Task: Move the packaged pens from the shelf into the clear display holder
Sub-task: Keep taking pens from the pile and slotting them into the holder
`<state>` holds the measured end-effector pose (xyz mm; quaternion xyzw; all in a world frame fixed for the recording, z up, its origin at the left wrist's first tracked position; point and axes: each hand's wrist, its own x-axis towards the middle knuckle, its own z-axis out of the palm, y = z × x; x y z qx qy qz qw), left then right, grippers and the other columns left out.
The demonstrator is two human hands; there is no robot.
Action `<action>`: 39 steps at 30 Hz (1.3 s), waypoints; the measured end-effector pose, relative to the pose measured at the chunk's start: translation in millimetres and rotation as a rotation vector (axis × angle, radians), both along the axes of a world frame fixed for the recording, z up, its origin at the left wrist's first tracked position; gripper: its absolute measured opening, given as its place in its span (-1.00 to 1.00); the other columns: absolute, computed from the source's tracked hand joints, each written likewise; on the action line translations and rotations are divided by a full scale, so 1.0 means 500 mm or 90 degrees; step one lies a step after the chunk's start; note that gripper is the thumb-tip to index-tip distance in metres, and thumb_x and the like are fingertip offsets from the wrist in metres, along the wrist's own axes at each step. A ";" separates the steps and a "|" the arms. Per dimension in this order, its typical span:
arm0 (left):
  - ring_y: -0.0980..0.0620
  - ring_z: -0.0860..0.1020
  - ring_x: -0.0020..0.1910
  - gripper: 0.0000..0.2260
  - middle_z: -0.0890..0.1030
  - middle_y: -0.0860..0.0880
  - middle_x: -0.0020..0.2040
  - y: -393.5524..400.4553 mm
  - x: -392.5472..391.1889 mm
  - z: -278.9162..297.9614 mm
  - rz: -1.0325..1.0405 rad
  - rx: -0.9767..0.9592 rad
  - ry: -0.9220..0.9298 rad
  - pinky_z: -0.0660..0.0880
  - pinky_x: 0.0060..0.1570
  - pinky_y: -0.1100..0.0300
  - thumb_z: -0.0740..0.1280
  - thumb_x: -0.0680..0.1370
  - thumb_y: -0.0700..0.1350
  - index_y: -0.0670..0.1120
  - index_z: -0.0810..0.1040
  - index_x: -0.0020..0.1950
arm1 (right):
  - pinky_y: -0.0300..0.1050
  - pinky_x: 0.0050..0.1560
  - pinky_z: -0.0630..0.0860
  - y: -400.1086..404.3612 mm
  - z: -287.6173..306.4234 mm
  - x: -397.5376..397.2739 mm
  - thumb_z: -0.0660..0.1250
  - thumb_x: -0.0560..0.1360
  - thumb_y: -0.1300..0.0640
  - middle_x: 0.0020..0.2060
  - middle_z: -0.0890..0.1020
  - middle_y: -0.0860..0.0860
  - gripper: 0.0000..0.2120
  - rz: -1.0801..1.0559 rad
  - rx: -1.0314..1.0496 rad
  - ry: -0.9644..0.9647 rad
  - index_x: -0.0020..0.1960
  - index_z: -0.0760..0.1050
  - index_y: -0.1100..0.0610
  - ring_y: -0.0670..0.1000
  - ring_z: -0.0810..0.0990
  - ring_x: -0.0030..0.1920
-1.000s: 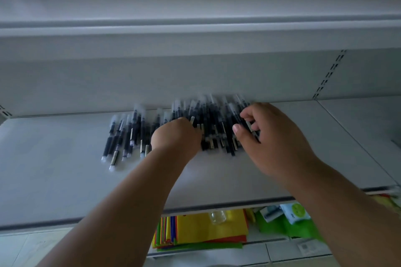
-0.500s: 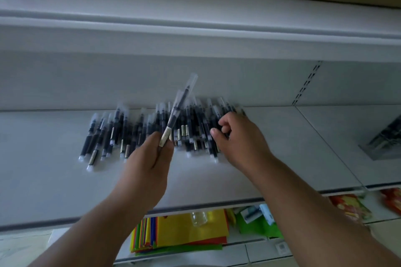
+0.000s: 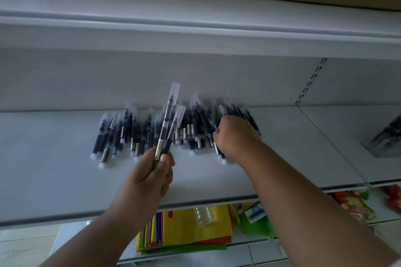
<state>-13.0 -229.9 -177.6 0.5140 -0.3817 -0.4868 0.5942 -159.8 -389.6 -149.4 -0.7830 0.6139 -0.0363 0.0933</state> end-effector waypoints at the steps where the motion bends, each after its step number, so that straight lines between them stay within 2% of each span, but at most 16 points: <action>1: 0.16 0.21 -0.46 -0.78 0.25 0.04 -0.40 0.000 -0.002 0.000 0.001 0.001 0.001 0.21 -0.49 0.37 0.10 0.65 -0.21 -0.15 0.37 -0.19 | -0.22 -0.48 0.18 0.000 -0.003 -0.008 0.30 0.53 0.18 -0.45 0.36 0.02 -0.64 -0.018 -0.006 -0.032 -0.37 0.24 0.10 0.06 0.35 -0.43; 2: 0.15 0.21 -0.46 -0.78 0.26 0.04 -0.40 0.000 -0.006 0.002 0.003 0.003 0.003 0.21 -0.48 0.36 0.10 0.65 -0.21 -0.16 0.38 -0.19 | -0.22 -0.47 0.21 0.001 -0.005 -0.016 0.28 0.53 0.18 -0.45 0.37 0.02 -0.66 -0.031 -0.012 -0.073 -0.37 0.25 0.09 0.07 0.36 -0.43; 4: 0.14 0.22 -0.45 -0.79 0.27 0.03 -0.40 -0.003 -0.013 0.002 0.011 0.005 0.001 0.20 -0.47 0.35 0.10 0.66 -0.22 -0.17 0.39 -0.17 | -0.20 -0.38 0.35 0.007 -0.004 -0.039 0.29 0.52 0.14 -0.40 0.50 0.03 -0.77 -0.042 -0.015 -0.184 -0.31 0.40 0.10 0.08 0.48 -0.35; 6: 0.14 0.22 -0.46 -0.80 0.28 0.05 -0.41 -0.012 -0.024 0.003 0.010 0.003 -0.008 0.21 -0.49 0.35 0.10 0.66 -0.22 -0.19 0.38 -0.14 | -0.17 -0.27 0.45 0.019 0.002 -0.065 0.33 0.52 0.10 -0.34 0.59 0.01 -0.85 -0.068 0.019 -0.359 -0.19 0.54 0.14 0.03 0.55 -0.30; 7: 0.15 0.22 -0.46 -0.81 0.29 0.06 -0.42 -0.018 -0.030 0.004 0.011 0.002 -0.013 0.21 -0.49 0.35 0.10 0.66 -0.22 -0.19 0.38 -0.14 | -0.17 -0.28 0.45 0.030 0.007 -0.079 0.35 0.53 0.12 -0.36 0.58 0.02 -0.86 -0.083 0.066 -0.474 -0.17 0.56 0.15 0.00 0.52 -0.35; 10: 0.18 0.25 -0.48 -0.82 0.33 0.08 -0.44 -0.038 -0.063 0.010 0.011 0.000 -0.010 0.23 -0.50 0.35 0.11 0.66 -0.20 -0.19 0.39 -0.12 | -0.23 -0.50 0.27 0.074 0.032 -0.135 0.32 0.56 0.25 -0.47 0.44 0.08 -0.87 -0.099 0.211 -0.770 -0.17 0.51 0.26 -0.04 0.31 -0.51; 12: 0.17 0.26 -0.47 -0.82 0.34 0.09 -0.44 -0.053 -0.093 0.013 0.009 0.002 -0.009 0.21 -0.47 0.31 0.11 0.67 -0.19 -0.18 0.42 -0.10 | -0.26 -0.53 0.22 0.102 0.047 -0.173 0.28 0.56 0.31 -0.47 0.46 0.07 -0.91 -0.088 0.212 -0.843 -0.11 0.50 0.31 -0.07 0.27 -0.54; 15: 0.14 0.23 -0.47 -0.80 0.32 0.08 -0.44 -0.078 -0.166 0.014 -0.011 0.003 -0.004 0.17 -0.47 0.29 0.10 0.68 -0.18 -0.18 0.42 -0.09 | -0.28 -0.50 0.28 0.130 0.053 -0.245 0.22 0.58 0.36 -0.38 0.60 0.03 -0.92 -0.093 0.127 -0.866 -0.03 0.49 0.33 -0.09 0.33 -0.52; 18: 0.14 0.22 -0.48 -0.79 0.30 0.09 -0.45 -0.096 -0.254 0.015 -0.043 0.004 0.006 0.17 -0.49 0.30 0.10 0.69 -0.18 -0.18 0.43 -0.09 | -0.21 -0.49 0.29 0.152 0.045 -0.331 0.18 0.60 0.35 -0.20 0.69 0.10 -0.91 -0.129 0.074 -0.860 0.01 0.46 0.26 -0.03 0.35 -0.49; 20: 0.12 0.23 -0.46 -0.78 0.31 0.08 -0.45 -0.103 -0.324 0.011 -0.063 0.007 0.000 0.16 -0.46 0.26 0.10 0.69 -0.17 -0.17 0.45 -0.08 | -0.18 -0.48 0.26 0.172 0.040 -0.401 0.16 0.62 0.33 -0.14 0.69 0.14 -0.91 -0.157 0.066 -0.870 0.03 0.42 0.23 0.00 0.32 -0.49; 25: 0.09 0.23 -0.47 -0.77 0.31 0.08 -0.46 -0.105 -0.524 -0.002 -0.102 -0.018 -0.055 0.19 -0.48 0.24 0.10 0.70 -0.15 -0.16 0.45 -0.08 | -0.17 -0.50 0.23 0.216 0.039 -0.608 0.12 0.54 0.45 -0.22 0.66 0.20 -0.81 -0.209 0.038 -0.886 0.02 0.33 0.19 0.01 0.30 -0.54; 28: 0.10 0.27 -0.46 -0.77 0.33 0.07 -0.43 -0.102 -0.657 -0.006 -0.105 0.017 -0.041 0.23 -0.46 0.24 0.13 0.69 -0.10 -0.11 0.47 -0.10 | -0.19 -0.55 0.24 0.229 0.050 -0.748 0.09 0.50 0.47 -0.30 0.62 0.11 -0.76 -0.248 -0.002 -0.840 0.01 0.32 0.17 0.00 0.32 -0.54; 31: 0.11 0.25 -0.47 -0.78 0.33 0.07 -0.43 -0.103 -0.792 -0.011 -0.138 0.031 -0.034 0.22 -0.47 0.24 0.13 0.69 -0.09 -0.11 0.47 -0.08 | -0.20 -0.53 0.26 0.228 0.066 -0.885 0.09 0.51 0.45 -0.30 0.56 0.11 -0.74 -0.251 -0.022 -0.798 0.11 0.32 0.17 -0.02 0.32 -0.53; 33: 0.12 0.24 -0.48 -0.78 0.32 0.07 -0.44 -0.102 -0.863 -0.009 -0.157 0.038 -0.024 0.22 -0.49 0.25 0.13 0.69 -0.09 -0.12 0.47 -0.08 | -0.19 -0.54 0.23 0.219 0.069 -0.953 0.07 0.53 0.44 -0.33 0.53 0.11 -0.74 -0.245 -0.001 -0.846 0.11 0.35 0.16 0.00 0.29 -0.52; 36: 0.12 0.24 -0.48 -0.76 0.32 0.09 -0.45 -0.107 -0.949 -0.003 -0.162 0.046 -0.041 0.22 -0.47 0.24 0.12 0.69 -0.10 -0.13 0.46 -0.11 | -0.21 -0.55 0.20 0.201 0.066 -1.034 0.05 0.53 0.45 -0.35 0.48 0.10 -0.73 -0.260 0.042 -0.913 0.01 0.46 0.22 0.00 0.28 -0.51; 39: 0.11 0.24 -0.48 -0.76 0.33 0.08 -0.45 -0.126 -1.001 0.003 -0.152 0.042 -0.045 0.21 -0.44 0.21 0.12 0.69 -0.11 -0.15 0.46 -0.11 | -0.20 -0.54 0.17 0.164 0.066 -1.087 0.05 0.51 0.45 -0.35 0.45 0.13 -0.74 -0.268 0.065 -0.930 -0.15 0.45 0.20 0.00 0.29 -0.51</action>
